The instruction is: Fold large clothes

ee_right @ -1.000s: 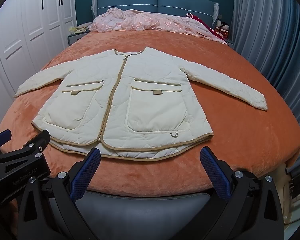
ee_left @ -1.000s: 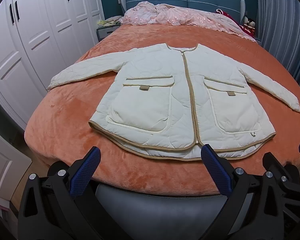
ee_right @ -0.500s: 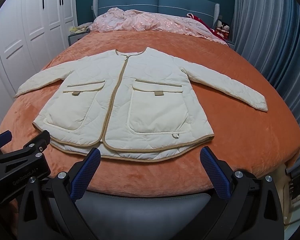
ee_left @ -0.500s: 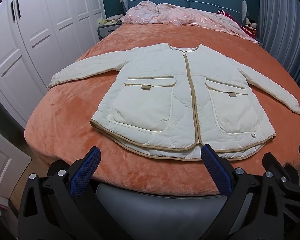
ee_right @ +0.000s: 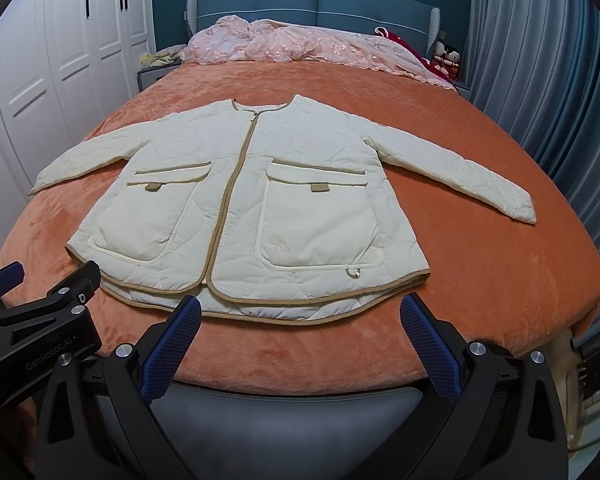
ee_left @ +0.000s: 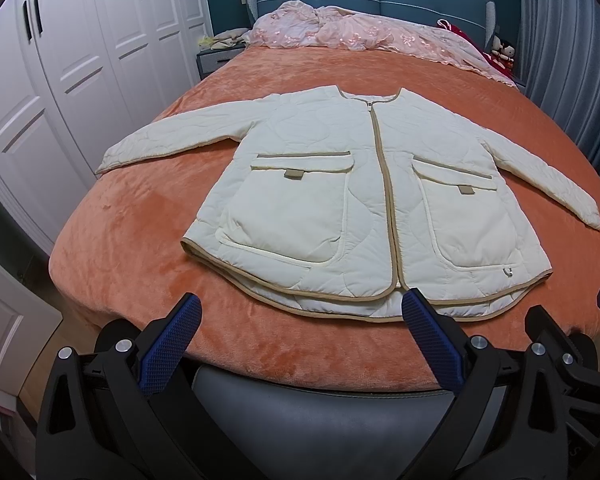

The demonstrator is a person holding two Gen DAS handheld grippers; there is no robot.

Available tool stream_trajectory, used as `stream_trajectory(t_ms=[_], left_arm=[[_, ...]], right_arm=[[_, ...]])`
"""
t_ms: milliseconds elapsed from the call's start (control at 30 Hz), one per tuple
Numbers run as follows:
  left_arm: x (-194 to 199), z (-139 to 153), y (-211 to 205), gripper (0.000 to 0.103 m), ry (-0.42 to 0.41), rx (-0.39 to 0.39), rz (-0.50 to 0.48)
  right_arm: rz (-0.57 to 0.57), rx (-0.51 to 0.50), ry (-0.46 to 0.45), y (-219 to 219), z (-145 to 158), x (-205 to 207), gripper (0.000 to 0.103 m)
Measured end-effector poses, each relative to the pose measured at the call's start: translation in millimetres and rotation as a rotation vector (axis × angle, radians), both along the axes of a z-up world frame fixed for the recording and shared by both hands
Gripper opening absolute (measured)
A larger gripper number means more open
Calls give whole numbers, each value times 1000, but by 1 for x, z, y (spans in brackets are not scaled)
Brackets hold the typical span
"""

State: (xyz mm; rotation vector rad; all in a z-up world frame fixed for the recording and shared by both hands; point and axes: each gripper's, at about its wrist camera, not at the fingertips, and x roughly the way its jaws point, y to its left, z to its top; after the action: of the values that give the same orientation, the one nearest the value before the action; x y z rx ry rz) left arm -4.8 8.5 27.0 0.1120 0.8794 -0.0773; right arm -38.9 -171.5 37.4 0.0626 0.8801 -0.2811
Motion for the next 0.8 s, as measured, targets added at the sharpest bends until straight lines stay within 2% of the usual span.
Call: stream_trajectory(t_ms=[800], left_arm=[[1,-3,-1,97,-1,-2,-2]], right_arm=[[1,0,1,0,0,0,98]])
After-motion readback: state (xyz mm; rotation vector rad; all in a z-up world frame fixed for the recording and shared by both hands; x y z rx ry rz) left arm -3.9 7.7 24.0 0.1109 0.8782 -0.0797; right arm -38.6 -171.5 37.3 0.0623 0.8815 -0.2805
